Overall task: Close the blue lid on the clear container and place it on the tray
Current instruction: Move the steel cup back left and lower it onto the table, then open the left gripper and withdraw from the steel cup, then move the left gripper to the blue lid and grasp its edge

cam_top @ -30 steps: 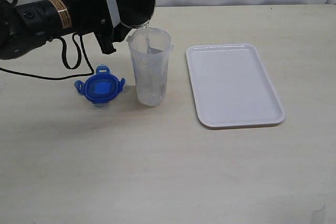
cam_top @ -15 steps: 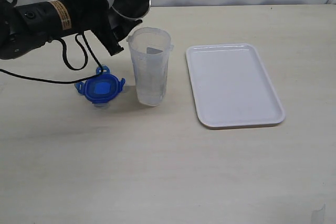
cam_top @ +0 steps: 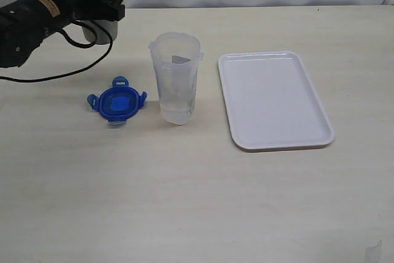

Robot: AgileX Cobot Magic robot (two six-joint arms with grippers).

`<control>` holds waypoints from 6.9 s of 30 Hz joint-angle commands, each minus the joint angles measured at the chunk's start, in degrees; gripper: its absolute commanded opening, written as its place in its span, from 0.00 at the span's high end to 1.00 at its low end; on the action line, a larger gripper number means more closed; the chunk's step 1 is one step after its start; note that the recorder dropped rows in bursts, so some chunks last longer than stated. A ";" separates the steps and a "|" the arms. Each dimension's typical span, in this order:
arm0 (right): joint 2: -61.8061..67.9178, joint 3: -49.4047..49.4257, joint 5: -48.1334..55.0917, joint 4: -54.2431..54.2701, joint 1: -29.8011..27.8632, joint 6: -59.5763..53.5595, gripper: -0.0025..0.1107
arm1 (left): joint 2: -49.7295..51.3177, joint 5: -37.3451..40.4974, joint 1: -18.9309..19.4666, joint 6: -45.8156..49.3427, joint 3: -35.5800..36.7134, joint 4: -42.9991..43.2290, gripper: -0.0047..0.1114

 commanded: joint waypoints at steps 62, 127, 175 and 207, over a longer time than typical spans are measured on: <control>-0.30 0.13 -0.31 0.27 -0.35 -0.05 0.94 | 26.02 -14.33 16.74 -4.68 -13.80 6.79 0.37; -0.30 0.13 -0.31 0.27 -0.35 -0.05 0.94 | -20.74 24.41 16.74 -9.51 14.68 2.67 0.10; -0.30 0.13 -0.31 0.27 -0.35 -0.05 0.94 | -3.57 62.01 2.61 28.24 0.15 -40.89 0.10; -0.30 0.13 -0.31 0.27 -0.35 -0.05 0.94 | 5.82 51.76 2.61 29.62 0.15 -44.11 0.49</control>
